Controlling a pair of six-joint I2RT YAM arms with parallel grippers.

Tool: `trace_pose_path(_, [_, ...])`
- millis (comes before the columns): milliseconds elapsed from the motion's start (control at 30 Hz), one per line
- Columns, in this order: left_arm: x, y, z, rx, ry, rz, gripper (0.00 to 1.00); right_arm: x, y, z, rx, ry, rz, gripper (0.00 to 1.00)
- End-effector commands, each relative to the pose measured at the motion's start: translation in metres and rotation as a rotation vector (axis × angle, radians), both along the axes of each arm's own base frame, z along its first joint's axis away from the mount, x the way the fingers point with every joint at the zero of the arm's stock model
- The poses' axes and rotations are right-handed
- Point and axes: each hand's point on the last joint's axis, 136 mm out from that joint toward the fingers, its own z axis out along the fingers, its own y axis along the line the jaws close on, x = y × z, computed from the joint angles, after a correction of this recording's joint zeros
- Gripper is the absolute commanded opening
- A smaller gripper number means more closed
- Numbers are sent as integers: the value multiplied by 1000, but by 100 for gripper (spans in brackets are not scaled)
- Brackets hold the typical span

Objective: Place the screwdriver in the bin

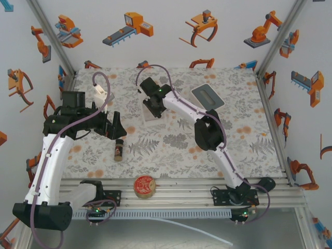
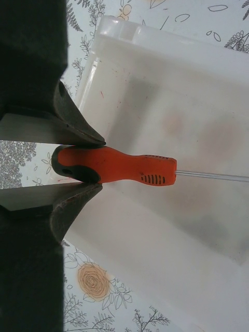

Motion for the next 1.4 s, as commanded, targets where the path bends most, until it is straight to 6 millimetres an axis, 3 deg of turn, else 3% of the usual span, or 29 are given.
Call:
trace_pose_path(0, [2,-3,11,-32,-17,-6,97,11,6,2,3,-48,9,30])
trace_pose_path(367, [2,-3,12,-36,-18,-4,97,13,3,-9,-25,-48,-4,37])
trace_pose_path(600, [2,-3,12,-38,-17,-3,97,14,2,-4,-22,-60,-8,49])
trace_pose_path(733, [1,-3,13,-38,-19,-4,97,15,3,4,-14,-75,-8,50])
trace_pose_path(1067, [1,-5,13,-50,-14,-12,97,22,0,50,12,-167,-33,51])
trace_pose_path(1367, [7,-5,13,-40,-4,2,97,13,-3,117,90,-248,-53,51])
